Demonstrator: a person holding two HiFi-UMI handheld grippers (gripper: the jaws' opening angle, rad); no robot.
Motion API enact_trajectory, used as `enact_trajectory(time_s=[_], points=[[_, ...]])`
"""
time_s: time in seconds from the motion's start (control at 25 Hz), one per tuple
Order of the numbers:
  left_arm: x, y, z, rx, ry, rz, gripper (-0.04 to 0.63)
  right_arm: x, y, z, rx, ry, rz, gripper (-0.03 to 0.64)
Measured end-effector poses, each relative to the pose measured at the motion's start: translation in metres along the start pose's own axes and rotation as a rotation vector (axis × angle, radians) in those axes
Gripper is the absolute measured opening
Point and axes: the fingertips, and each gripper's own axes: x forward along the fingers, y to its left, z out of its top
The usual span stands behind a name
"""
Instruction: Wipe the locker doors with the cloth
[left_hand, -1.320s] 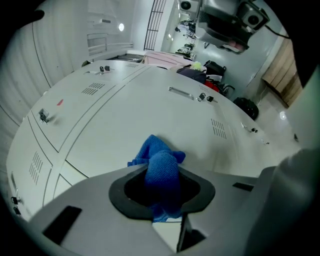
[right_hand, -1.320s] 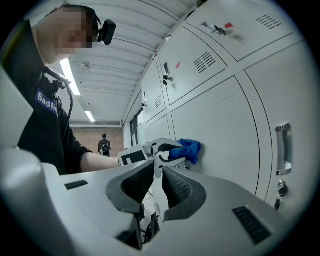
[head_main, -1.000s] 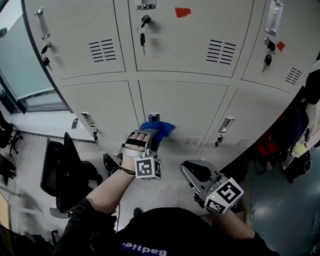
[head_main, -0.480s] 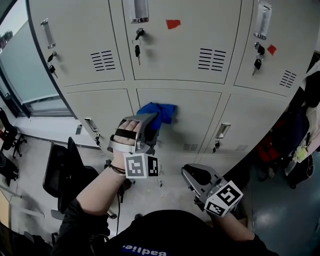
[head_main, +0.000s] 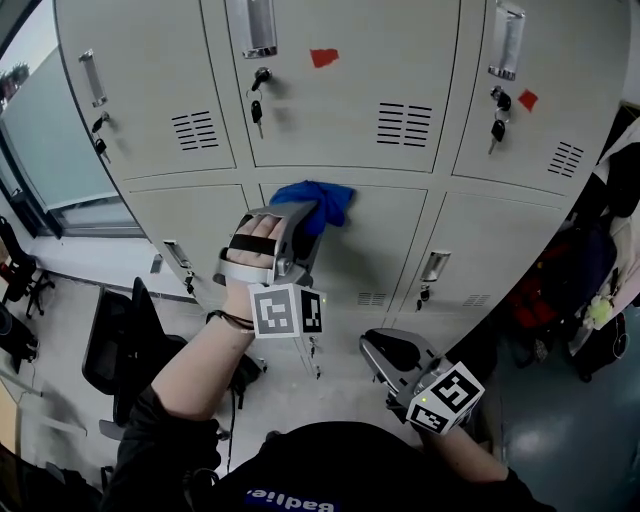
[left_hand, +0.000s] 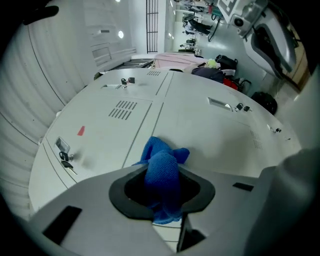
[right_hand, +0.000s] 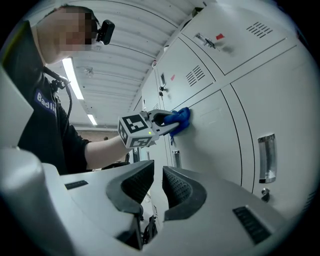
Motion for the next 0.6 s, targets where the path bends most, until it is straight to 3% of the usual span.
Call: enact_trajectory(time_s=[0.6], points=[[0.0,-0.168,-0.029,-0.053,0.082,-0.253,0.103,-0.013,-0.014,-0.035,0.037,0.101,-0.009,0.048]])
